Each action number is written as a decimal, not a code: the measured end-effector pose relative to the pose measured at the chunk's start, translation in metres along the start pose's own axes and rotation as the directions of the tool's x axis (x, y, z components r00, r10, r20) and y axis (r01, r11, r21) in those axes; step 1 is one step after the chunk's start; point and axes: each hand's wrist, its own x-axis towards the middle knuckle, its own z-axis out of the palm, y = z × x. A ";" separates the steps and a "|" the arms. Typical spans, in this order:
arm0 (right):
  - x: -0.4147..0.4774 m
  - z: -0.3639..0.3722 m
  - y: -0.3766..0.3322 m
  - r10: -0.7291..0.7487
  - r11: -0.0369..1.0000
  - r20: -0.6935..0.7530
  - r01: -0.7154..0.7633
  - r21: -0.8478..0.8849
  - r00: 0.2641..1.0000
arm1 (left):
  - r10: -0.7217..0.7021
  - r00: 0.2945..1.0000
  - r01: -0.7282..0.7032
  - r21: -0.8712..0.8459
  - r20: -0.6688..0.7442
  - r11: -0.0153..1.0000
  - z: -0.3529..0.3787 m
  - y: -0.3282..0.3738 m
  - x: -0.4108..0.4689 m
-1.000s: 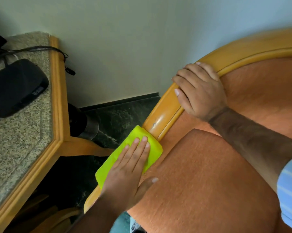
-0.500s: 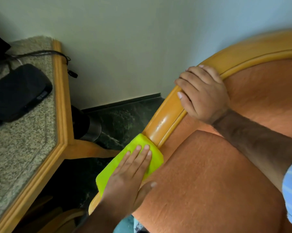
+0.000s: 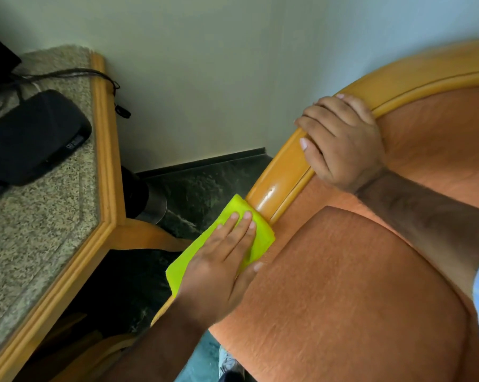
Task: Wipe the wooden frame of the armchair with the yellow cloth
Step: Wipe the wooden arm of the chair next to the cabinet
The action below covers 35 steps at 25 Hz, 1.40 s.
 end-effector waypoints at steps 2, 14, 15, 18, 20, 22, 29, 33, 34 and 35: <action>-0.001 0.001 0.002 -0.007 1.000 -0.001 0.007 -0.002 1.000 | 0.041 0.997 -0.042 -0.007 -0.063 0.999 -0.002 0.009 0.040; -0.001 0.003 0.000 -0.002 1.000 -0.044 0.002 0.003 0.999 | 0.057 0.998 -0.061 0.155 0.029 0.986 0.021 0.005 -0.011; -0.001 0.002 0.000 -0.002 1.000 -0.049 0.002 0.005 0.999 | 0.059 0.998 -0.061 0.135 0.017 0.989 0.021 0.007 -0.004; 0.000 0.002 0.002 0.005 1.000 -0.056 -0.005 0.002 0.998 | 0.091 0.994 -0.089 0.041 -0.064 0.995 0.016 0.018 0.041; 0.000 0.002 -0.001 -0.003 1.000 -0.059 0.002 -0.003 0.998 | 0.056 0.994 -0.060 -0.041 -0.090 0.997 0.011 0.024 0.071; 0.001 0.003 0.000 -0.007 1.000 -0.066 0.006 -0.013 0.998 | 0.011 0.997 -0.018 -0.084 -0.077 0.996 0.013 0.028 0.077; -0.001 0.004 0.000 0.011 1.000 -0.056 -0.011 0.010 0.998 | -0.088 0.995 0.088 -0.001 0.044 0.996 0.017 0.009 -0.009; 0.000 0.005 0.001 0.015 1.000 -0.076 -0.015 0.006 0.997 | -0.060 0.997 0.054 -0.105 -0.055 0.993 0.009 0.030 0.059; 0.001 0.006 0.000 0.006 1.000 -0.077 -0.005 0.006 0.997 | -0.053 0.996 0.044 -0.113 -0.073 0.993 0.006 0.033 0.076; 0.000 0.005 0.000 -0.003 1.000 -0.075 0.004 0.005 0.997 | -0.038 0.996 0.029 -0.112 -0.084 0.993 0.004 0.034 0.087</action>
